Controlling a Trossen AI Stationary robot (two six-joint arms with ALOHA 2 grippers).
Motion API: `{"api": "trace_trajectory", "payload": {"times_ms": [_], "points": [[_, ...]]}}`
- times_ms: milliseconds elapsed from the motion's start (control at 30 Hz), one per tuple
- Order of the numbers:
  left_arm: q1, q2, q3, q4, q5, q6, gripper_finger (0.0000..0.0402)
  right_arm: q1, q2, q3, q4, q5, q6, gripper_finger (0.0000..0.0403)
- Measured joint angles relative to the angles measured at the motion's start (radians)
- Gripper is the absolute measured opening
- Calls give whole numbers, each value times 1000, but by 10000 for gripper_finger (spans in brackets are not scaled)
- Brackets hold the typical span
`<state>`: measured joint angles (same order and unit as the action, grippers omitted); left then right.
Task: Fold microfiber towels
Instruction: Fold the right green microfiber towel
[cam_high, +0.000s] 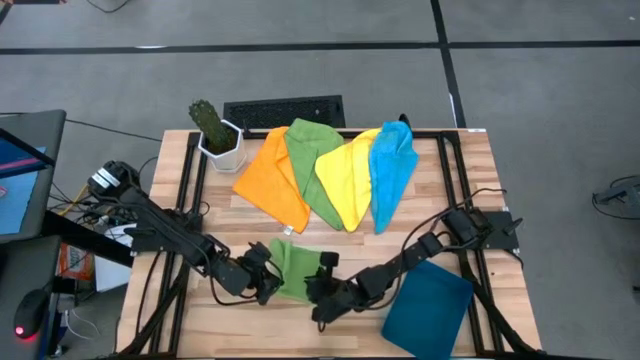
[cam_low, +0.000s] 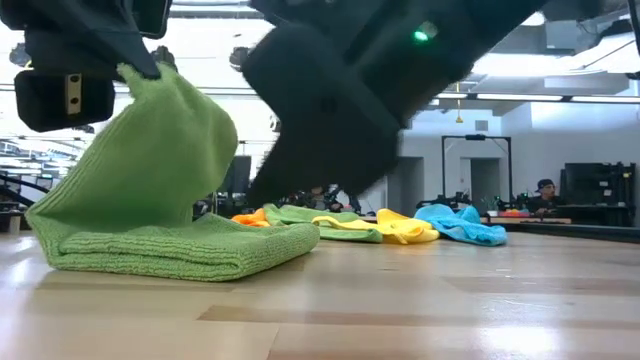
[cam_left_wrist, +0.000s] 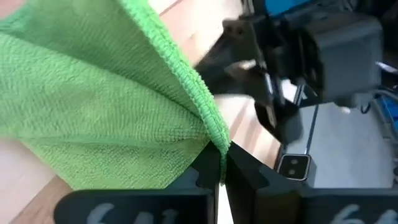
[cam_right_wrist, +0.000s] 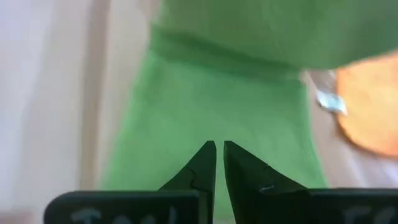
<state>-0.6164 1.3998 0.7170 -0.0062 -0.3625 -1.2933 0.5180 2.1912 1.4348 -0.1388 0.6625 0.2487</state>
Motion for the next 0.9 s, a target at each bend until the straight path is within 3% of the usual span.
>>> {"api": "trace_trajectory", "payload": {"times_ms": [167, 433, 900], "points": [[21, 76, 62, 2, 43, 59, 4, 32, -7, 2, -51, 67, 53, 56], [61, 166, 135, -11, 98, 122, 4, 52, -7, 1, -94, 87, 103, 56], [89, 224, 133, -28, 141, 115, 4, 57, -7, 2, -139, 95, 138, 56]]}}
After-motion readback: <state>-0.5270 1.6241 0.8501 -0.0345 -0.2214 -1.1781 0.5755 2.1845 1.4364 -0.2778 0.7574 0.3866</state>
